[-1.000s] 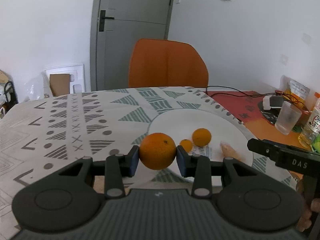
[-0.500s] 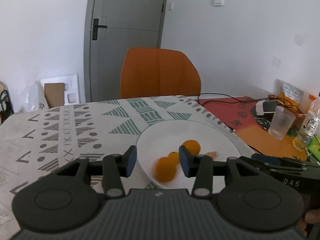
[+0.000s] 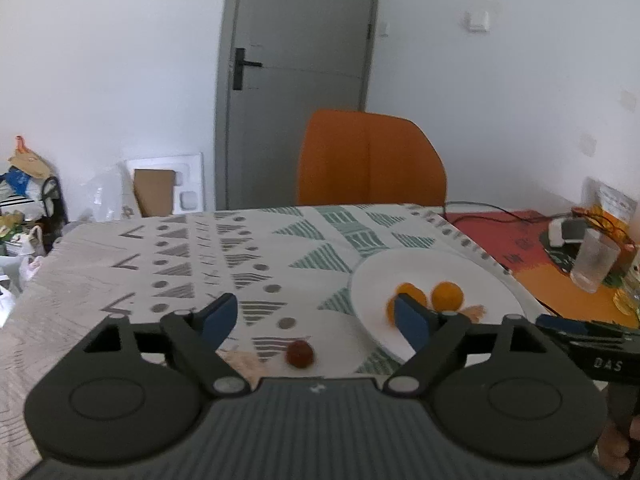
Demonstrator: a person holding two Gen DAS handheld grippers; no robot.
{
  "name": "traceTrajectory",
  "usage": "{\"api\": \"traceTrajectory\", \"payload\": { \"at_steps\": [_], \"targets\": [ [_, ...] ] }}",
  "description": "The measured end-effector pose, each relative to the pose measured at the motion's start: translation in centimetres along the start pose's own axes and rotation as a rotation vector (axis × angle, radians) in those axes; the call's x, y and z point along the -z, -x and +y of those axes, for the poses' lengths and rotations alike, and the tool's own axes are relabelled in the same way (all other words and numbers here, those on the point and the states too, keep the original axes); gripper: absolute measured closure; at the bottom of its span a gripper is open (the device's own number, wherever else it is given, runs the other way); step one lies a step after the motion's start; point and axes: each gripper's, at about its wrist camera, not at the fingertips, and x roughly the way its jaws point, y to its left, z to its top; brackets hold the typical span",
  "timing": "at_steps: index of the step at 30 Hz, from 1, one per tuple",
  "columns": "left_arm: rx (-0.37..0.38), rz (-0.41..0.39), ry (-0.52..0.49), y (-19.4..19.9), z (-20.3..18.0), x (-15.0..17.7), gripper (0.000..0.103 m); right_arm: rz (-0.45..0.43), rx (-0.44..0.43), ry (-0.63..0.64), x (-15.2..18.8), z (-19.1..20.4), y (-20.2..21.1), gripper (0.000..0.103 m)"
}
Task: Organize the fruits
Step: 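Move both grippers back over the remaining fruits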
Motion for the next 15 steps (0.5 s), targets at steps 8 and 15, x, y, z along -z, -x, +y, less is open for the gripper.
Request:
{"api": "traceTrajectory", "payload": {
  "at_steps": [8,15],
  "targets": [
    [-0.072,-0.039,0.049,2.1,2.5,0.6,0.009,0.006,-0.037,0.013,0.1,1.5,0.0,0.012],
    [-0.111,-0.045,0.079,3.4,4.4,1.1,0.008,0.015,-0.057,0.029,0.3,2.8,-0.3,0.009]
  ]
}}
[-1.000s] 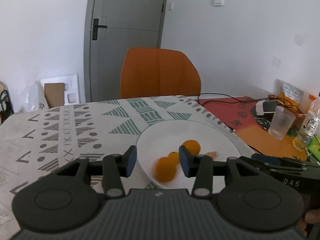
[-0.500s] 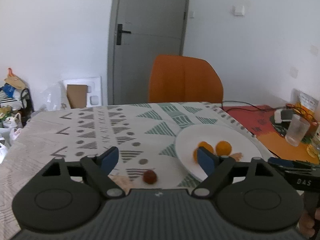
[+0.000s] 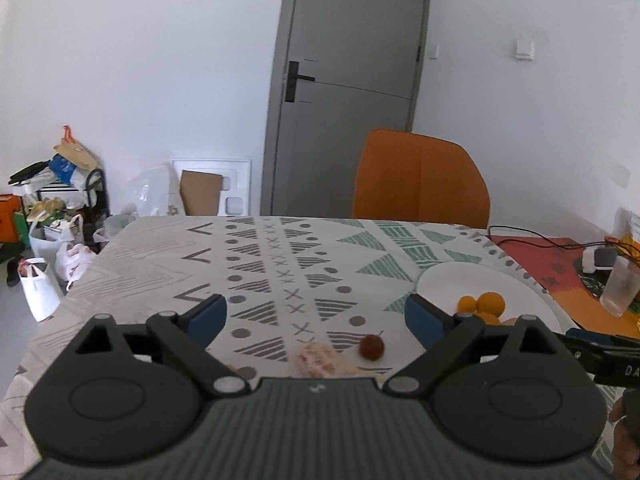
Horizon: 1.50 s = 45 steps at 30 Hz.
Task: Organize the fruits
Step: 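Move both grippers back over the remaining fruits, then grasp the yellow plum with the left gripper while the right gripper grasps a mandarin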
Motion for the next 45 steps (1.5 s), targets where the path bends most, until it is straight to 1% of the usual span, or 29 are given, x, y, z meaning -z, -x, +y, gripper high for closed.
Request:
{"api": "traceTrajectory", "payload": {
  "at_steps": [4,10,17,23,26,28,29,31,32,34,35,36,38,39,45],
  "targets": [
    [-0.015,0.011,0.016,0.4,1.3,0.0,0.008,0.013,-0.012,0.007,0.2,0.6,-0.4,0.009],
    [-0.03,0.041,0.066,0.5,3.5,0.4,0.008,0.037,-0.025,0.015,0.7,1.6,-1.1,0.008],
    [-0.053,0.057,0.101,0.6,5.4,1.7,0.008,0.067,-0.046,0.035,1.2,3.2,-2.1,0.008],
    [-0.047,0.083,0.141,0.1,6.4,2.8,0.012,0.084,-0.067,0.062,1.4,4.7,-2.7,0.008],
    [-0.033,0.095,0.144,-0.1,6.5,3.4,0.021,0.09,-0.074,0.075,1.4,5.3,-2.9,0.008],
    [-0.021,0.104,0.147,-0.3,6.5,3.7,0.03,0.093,-0.078,0.082,1.4,5.7,-3.1,0.008],
    [-0.016,0.108,0.15,-0.4,6.6,3.9,0.032,0.095,-0.079,0.085,1.4,5.8,-3.2,0.008],
    [-0.008,0.123,0.161,-0.9,6.7,4.5,0.041,0.099,-0.081,0.091,1.5,6.2,-3.3,0.008],
    [-0.005,0.135,0.168,-1.2,6.7,4.7,0.044,0.101,-0.08,0.093,1.4,6.4,-3.4,0.008],
    [0.007,0.162,0.186,-1.8,6.7,5.1,0.054,0.102,-0.083,0.099,1.4,6.6,-3.4,0.008],
    [0.018,0.174,0.19,-2.0,6.7,5.4,0.057,0.102,-0.085,0.103,1.4,6.8,-3.4,0.008],
    [0.026,0.188,0.187,-2.2,6.6,5.6,0.064,0.103,-0.087,0.107,1.4,7.0,-3.4,0.008],
    [0.051,0.193,0.185,-2.2,6.6,6.1,0.071,0.108,-0.092,0.107,1.5,7.2,-3.7,0.008],
    [0.054,0.197,0.188,-2.2,6.6,6.3,0.081,0.112,-0.098,0.105,1.6,7.3,-3.8,0.008],
    [0.025,0.187,0.196,-1.4,7.6,6.4,0.081,0.151,-0.143,0.119,2.5,8.7,-5.0,0.008]
  ]
}}
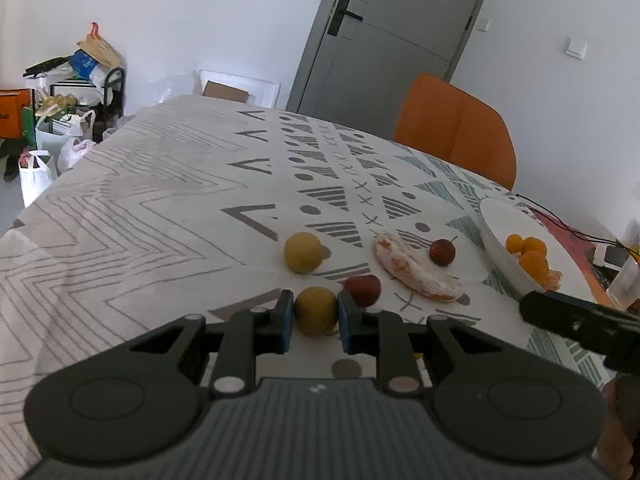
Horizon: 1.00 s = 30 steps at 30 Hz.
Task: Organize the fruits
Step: 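Grasp the yellow plum with the left gripper while the right gripper grasps a mandarin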
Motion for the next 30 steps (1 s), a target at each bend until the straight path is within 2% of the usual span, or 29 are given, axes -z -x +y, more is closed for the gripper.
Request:
{"api": "traceTrajectory", "payload": {
  "at_steps": [16,23,25,26,28,29,30],
  "targets": [
    [-0.037,-0.067,0.1,3.0,4.9,-0.3,0.081,0.072,-0.064,0.104,-0.3,5.6,-3.2,0.01],
    [-0.064,-0.096,0.14,4.3,7.2,-0.3,0.081,0.121,-0.073,0.151,-0.1,7.9,-5.2,0.016],
    [-0.075,-0.1,0.151,4.5,7.8,-0.4,0.081,0.144,-0.071,0.166,0.4,8.4,-5.5,0.023],
    [-0.079,-0.102,0.155,4.5,8.0,-0.4,0.081,0.164,-0.067,0.171,0.7,8.5,-5.8,0.035],
    [-0.085,-0.102,0.162,4.5,8.3,-0.4,0.081,0.143,-0.039,0.205,1.3,8.7,-5.4,0.052],
    [-0.086,-0.101,0.163,4.4,8.3,-0.4,0.081,0.137,-0.021,0.224,1.5,8.8,-5.1,0.073],
    [-0.087,-0.097,0.164,4.2,8.2,-0.4,0.081,0.147,-0.027,0.221,1.4,8.7,-4.9,0.076]
  ]
}}
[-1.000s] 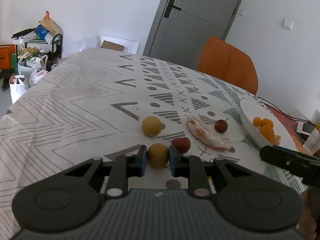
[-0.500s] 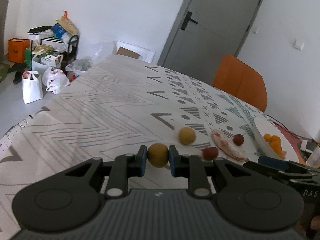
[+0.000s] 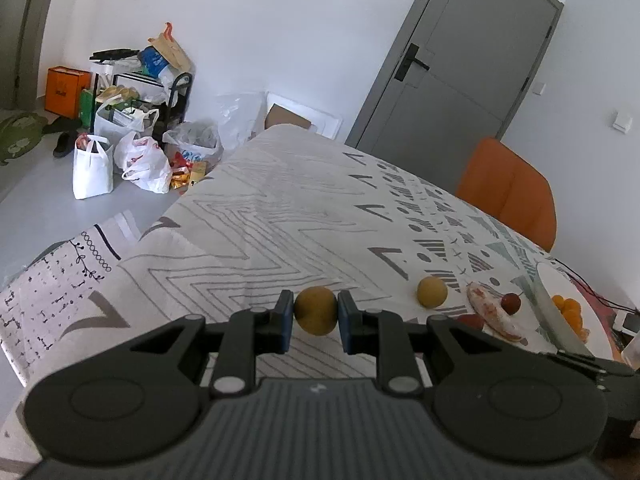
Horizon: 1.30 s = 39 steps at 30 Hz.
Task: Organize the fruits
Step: 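Grasp the yellow plum with the left gripper while the right gripper grasps a mandarin, then carry the yellow plum and small mandarin to the white plate and open both grippers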
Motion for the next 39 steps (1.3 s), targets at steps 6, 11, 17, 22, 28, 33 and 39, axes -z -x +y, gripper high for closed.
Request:
{"api": "traceTrajectory", "payload": {
  "at_steps": [6,11,17,22,28,33,39],
  "targets": [
    [0.026,0.004,-0.024,0.0,-1.2,0.1,0.081,-0.018,-0.028,-0.051,-0.1,-1.2,1.5,0.077],
    [0.046,0.001,-0.053,0.2,-2.7,0.0,0.081,-0.048,-0.021,-0.076,-0.1,-2.1,2.5,0.077],
    [0.086,-0.006,-0.089,0.2,-5.1,-0.2,0.081,-0.084,0.013,-0.104,-0.5,-3.8,3.7,0.077],
    [0.107,-0.005,-0.138,-0.2,-7.2,-0.6,0.081,-0.123,0.032,-0.123,-0.5,-5.1,5.0,0.077],
    [0.137,-0.043,-0.198,0.3,-10.9,-1.4,0.081,-0.176,0.056,-0.164,-0.1,-7.4,7.0,0.077],
    [0.157,-0.039,-0.231,0.3,-13.0,-1.2,0.081,-0.214,0.085,-0.183,0.1,-8.8,8.8,0.077],
    [0.179,-0.039,-0.271,0.4,-15.3,-1.1,0.081,-0.253,0.123,-0.209,0.3,-10.7,10.6,0.076]
  ]
}}
